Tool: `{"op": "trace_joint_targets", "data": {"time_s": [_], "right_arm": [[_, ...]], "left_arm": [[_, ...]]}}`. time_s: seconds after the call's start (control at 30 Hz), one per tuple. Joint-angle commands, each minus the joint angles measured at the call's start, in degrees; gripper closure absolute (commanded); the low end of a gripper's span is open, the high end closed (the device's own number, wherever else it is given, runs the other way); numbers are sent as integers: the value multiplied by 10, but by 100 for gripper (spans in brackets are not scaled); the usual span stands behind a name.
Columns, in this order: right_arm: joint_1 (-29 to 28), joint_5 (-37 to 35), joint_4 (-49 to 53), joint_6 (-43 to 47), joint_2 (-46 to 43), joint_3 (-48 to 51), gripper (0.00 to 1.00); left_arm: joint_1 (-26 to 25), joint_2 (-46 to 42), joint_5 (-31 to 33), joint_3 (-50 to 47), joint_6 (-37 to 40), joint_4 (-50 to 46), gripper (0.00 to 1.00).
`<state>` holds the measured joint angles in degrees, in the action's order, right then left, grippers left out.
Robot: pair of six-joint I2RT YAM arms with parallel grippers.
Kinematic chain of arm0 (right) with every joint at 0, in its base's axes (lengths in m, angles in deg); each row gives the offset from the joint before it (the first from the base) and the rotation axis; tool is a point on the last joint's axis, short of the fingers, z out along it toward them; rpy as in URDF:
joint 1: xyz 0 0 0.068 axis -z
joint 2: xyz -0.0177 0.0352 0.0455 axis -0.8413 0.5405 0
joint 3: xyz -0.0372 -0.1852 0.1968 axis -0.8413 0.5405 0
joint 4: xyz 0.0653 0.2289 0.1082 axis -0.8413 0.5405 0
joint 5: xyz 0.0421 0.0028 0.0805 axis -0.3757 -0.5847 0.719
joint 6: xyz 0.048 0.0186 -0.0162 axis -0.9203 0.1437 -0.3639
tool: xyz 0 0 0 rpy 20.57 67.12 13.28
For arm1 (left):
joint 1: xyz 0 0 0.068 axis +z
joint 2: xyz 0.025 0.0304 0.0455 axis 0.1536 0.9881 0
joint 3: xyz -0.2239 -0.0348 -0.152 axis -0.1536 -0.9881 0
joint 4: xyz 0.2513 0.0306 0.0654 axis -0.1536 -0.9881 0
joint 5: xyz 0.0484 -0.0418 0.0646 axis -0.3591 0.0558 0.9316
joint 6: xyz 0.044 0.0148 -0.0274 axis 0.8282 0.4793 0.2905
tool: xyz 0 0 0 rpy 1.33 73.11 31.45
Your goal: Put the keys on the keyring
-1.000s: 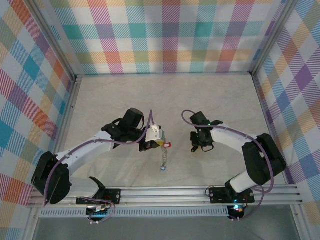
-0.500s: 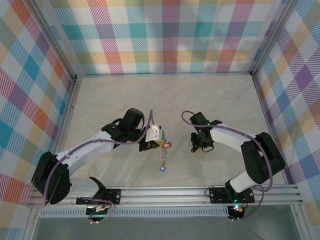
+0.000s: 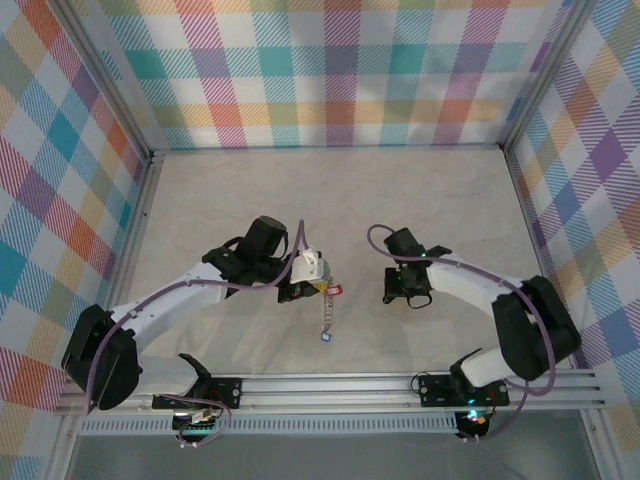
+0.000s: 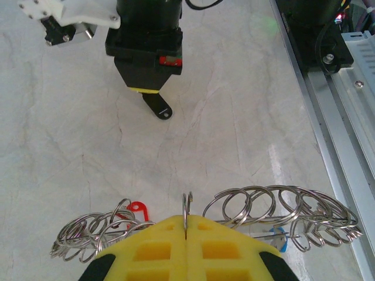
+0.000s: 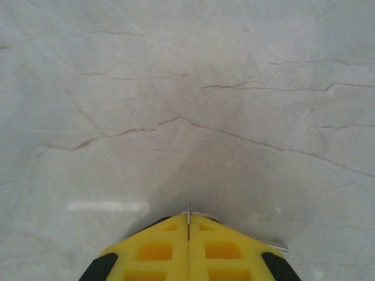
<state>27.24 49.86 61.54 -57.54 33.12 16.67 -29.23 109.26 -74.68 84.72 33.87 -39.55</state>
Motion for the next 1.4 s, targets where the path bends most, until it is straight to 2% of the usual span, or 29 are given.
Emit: {"op": "trace_joint_targets", "data": {"time_s": [0.0, 0.17, 0.33, 0.7, 1.0, 1.37], "right_arm": [[-8, 40, -46, 83, -76, 11, 100], [-49, 178, -153, 264, -201, 44, 100], [-65, 312, -180, 354, -245, 37, 100], [-72, 432, -174, 309, -232, 16, 100], [-75, 439, -180, 254, -169, -22, 100], [-79, 470, -221, 209, -120, -44, 100]], "left_arm": [[1, -36, -7, 28, -1, 3, 100], [0, -41, 10, 42, 29, -21, 100], [1, -33, 19, 63, 46, -52, 100], [0, -29, 12, 40, 16, -14, 100], [-1, -10, -3, 51, 12, -11, 100], [-1, -11, 22, 44, -3, -1, 100]]}}
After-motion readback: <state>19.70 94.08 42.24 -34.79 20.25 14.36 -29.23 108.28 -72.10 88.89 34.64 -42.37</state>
